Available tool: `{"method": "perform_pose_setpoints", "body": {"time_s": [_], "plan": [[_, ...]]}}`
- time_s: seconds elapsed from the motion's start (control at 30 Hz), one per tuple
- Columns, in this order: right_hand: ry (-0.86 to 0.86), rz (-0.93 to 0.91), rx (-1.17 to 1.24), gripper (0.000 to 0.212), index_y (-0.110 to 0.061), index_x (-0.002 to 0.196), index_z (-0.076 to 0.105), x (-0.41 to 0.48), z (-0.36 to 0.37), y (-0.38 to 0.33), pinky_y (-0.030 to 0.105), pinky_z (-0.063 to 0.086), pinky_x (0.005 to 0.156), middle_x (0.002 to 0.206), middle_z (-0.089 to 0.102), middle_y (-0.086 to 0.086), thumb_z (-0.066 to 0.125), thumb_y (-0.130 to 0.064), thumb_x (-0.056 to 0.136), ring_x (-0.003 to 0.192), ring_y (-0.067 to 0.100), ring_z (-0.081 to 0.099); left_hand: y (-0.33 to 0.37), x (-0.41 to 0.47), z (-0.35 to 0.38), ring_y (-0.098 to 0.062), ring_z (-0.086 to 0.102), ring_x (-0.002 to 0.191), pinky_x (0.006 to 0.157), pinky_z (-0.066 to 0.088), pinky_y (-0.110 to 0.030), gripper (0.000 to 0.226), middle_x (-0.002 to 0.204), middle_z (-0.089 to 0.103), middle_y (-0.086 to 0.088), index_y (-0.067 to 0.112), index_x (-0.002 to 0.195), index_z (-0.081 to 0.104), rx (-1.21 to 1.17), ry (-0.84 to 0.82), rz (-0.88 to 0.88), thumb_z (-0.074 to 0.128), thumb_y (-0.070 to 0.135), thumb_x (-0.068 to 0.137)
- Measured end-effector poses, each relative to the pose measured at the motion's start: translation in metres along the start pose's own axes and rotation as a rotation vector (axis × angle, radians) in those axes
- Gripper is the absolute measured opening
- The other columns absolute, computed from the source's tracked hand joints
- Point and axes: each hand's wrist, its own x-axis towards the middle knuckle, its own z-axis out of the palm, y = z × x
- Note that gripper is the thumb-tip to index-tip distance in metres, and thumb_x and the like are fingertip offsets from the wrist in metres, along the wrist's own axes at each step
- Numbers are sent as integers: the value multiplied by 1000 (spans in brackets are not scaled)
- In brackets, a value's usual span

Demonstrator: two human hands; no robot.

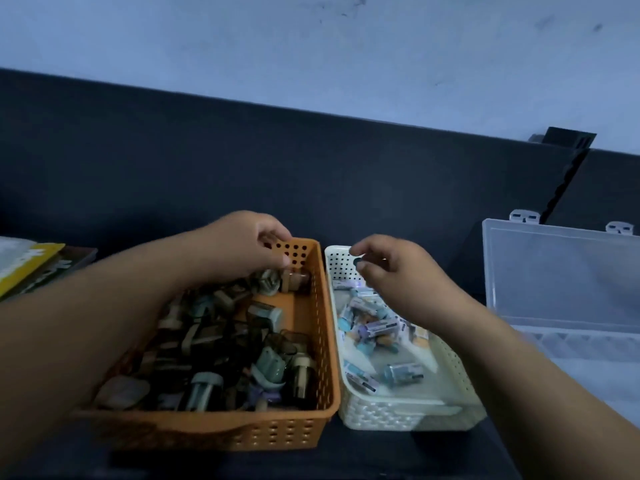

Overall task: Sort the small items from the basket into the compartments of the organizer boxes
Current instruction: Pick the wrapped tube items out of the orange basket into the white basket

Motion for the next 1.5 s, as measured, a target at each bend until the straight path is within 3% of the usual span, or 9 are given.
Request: {"method": "perform_pose_setpoints", "body": {"time_s": [0.1,0.5,0.77,0.9,1.13,1.27,1.37,1.43,1.5], "plan": [[-123,-190,-83,17,-27,108,65,4,21,-37,8,42,67,93,63,-14,61,-22,92,78,3,57,-31,-19,-15,-8,61,88,83,51,-32,31,100,62,11,36,114,59,123,124,-104,67,39,84],[-800,-416,-418,57,-45,142,39,13,103,-98,35,17,119,159,17,-11,62,-46,89,145,12,15,-89,-56,-7,-17,37,133,103,29,-25,40,146,39,-2,15,137,42,84,145,-152,48,23,98],[-531,-245,-615,32,-34,123,59,49,91,-67,37,37,109,137,46,-6,59,-29,91,127,18,44,-115,-52,-2,-10,6,146,118,12,-33,58,160,4,12,26,152,16,4,89,-146,40,33,100],[-469,-215,-564,24,-30,115,61,56,94,-72,37,44,99,123,55,-3,58,-28,91,115,20,52,-113,-46,-5,-13,15,145,113,19,-31,57,160,7,9,21,152,17,7,77,-129,41,28,100],[-689,-267,-644,51,-46,144,33,59,134,-84,53,13,118,158,21,-13,49,-44,96,146,23,14,-119,-26,-14,-13,8,146,112,11,-25,58,161,2,7,19,153,11,11,62,-156,37,27,102],[-581,-249,-701,28,-32,107,65,59,123,-80,46,20,111,126,53,-9,47,-50,95,127,19,34,-126,-23,-9,-11,0,147,114,5,-26,57,161,-3,8,19,153,9,16,31,-146,34,30,103],[-495,-295,-695,20,-29,79,58,63,120,-91,38,38,97,97,60,-5,55,-44,93,105,16,48,-129,-22,-8,-10,0,147,115,5,-28,58,160,-5,10,19,154,8,-30,29,-133,34,29,103],[-548,-237,-569,8,-31,94,62,64,130,-98,33,47,88,98,62,-7,65,-37,89,97,16,56,-132,-21,-7,-10,-1,147,116,5,-28,57,160,-7,10,19,154,8,-40,25,-125,33,28,103],[-618,-177,-492,34,-31,118,61,65,144,-102,27,47,81,100,61,-9,70,-32,86,93,14,58,-135,-21,-6,-10,-2,147,117,5,-29,57,160,-8,11,19,153,8,-54,26,-121,33,27,103]]}}
